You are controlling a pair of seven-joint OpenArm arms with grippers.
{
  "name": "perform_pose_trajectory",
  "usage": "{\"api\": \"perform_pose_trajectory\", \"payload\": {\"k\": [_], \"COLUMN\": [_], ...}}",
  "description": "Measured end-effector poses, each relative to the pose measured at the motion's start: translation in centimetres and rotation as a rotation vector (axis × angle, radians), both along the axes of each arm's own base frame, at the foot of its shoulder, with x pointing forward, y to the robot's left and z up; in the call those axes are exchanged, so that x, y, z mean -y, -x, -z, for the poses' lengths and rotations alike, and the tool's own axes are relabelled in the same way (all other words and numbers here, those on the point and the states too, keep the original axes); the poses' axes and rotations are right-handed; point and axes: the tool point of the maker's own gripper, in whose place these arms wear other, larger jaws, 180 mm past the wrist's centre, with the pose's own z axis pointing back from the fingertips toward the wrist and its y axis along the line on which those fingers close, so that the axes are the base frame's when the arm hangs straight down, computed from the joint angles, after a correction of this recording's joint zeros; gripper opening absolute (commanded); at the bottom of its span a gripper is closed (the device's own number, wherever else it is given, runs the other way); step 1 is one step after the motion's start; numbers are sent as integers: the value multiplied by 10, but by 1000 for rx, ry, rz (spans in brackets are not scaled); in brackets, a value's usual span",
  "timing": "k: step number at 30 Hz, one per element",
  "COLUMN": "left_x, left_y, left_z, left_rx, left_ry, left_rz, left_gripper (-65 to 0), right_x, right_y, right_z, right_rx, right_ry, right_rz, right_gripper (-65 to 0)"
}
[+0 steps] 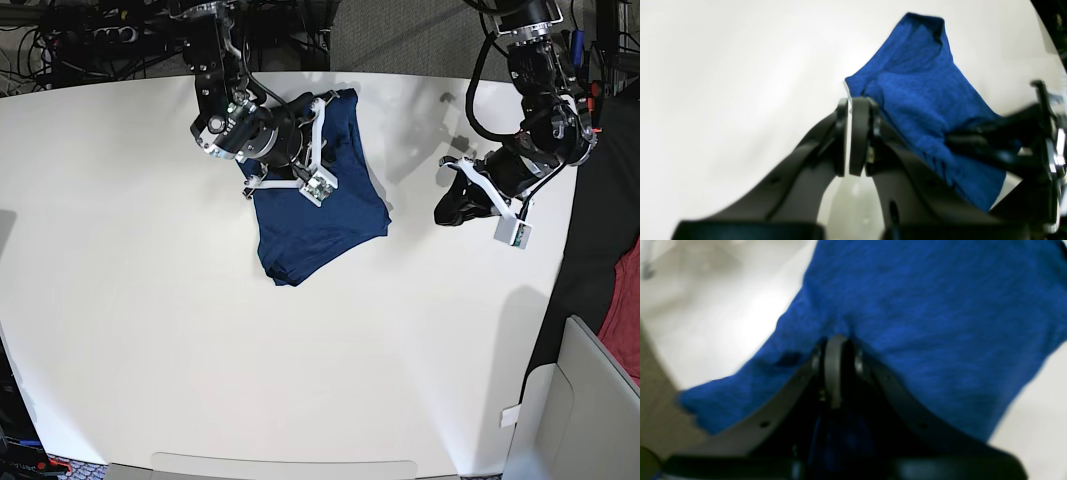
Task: Fold the T-shirt properly
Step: 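Grasp the folded bundle with the right gripper and slide it aside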
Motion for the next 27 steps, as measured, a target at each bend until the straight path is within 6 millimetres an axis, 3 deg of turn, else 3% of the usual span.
{"api": "perform_pose_trajectory", "payload": {"k": [7,13,27], "left_x": [-9,-35,-35], "left_y": [2,8,9], "left_z": [1,5,6], "left_rx": [-9,-49,-53], "left_ry": [-2,-31,-29], "left_rz": [-24,-86,-87], "left_gripper": [-646,-646,-646], "right_x": [14,50,153], "right_y": [-32,-64,-100], "right_z": [9,13,4], "right_rx": [-18,-20,85], "right_ry": [-43,-75,20], "right_rz": [46,163,328], "right_gripper": [-622,-622,-621]}}
